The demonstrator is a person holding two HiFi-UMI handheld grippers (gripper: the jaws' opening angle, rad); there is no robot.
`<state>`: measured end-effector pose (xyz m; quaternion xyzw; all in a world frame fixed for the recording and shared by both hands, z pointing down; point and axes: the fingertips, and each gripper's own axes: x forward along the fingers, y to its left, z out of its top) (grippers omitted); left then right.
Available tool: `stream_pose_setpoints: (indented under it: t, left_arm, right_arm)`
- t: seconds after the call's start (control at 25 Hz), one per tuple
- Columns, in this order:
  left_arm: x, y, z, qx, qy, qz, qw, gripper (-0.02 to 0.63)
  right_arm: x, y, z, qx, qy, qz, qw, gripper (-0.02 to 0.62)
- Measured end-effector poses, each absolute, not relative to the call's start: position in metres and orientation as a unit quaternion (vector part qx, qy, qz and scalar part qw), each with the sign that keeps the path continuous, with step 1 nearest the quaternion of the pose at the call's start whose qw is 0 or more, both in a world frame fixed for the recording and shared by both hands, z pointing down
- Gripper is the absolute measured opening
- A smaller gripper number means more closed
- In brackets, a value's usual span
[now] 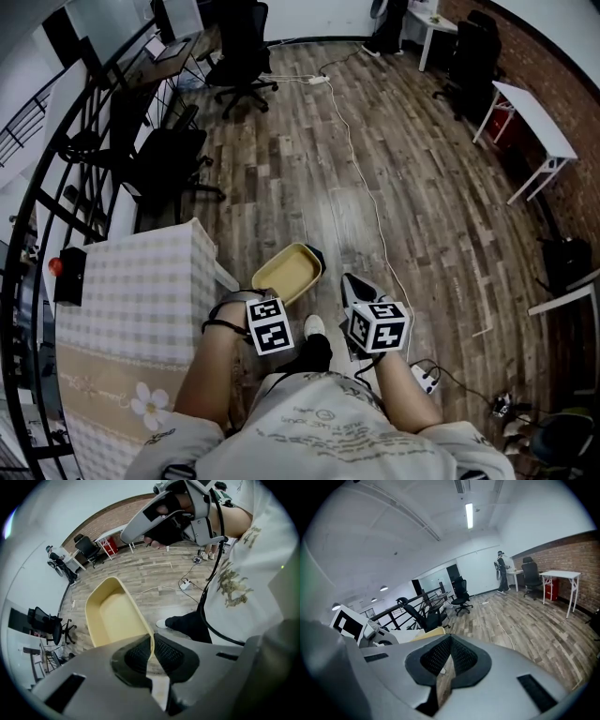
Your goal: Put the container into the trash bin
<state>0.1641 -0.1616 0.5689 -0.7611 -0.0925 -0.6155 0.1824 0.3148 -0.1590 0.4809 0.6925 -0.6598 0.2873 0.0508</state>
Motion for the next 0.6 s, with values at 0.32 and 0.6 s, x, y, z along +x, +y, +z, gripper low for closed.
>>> stream_pose_setpoints:
  t: [0.32,0.6]
  left_arm:
    - [0.213,-0.241,0.599,-0.758,-0.093,-0.629,0.145,0.028]
    - [0.240,-0.298,0.619,-0.764,-0.075,-0.632,0.106,0.028]
  right_arm:
    - [0.366,-0.242,0.497,0.673,-0.673,0.296,0.079,0.003]
    - [0.406,-0.313,0.502,0.662,-0.682,0.296,0.092,0.003]
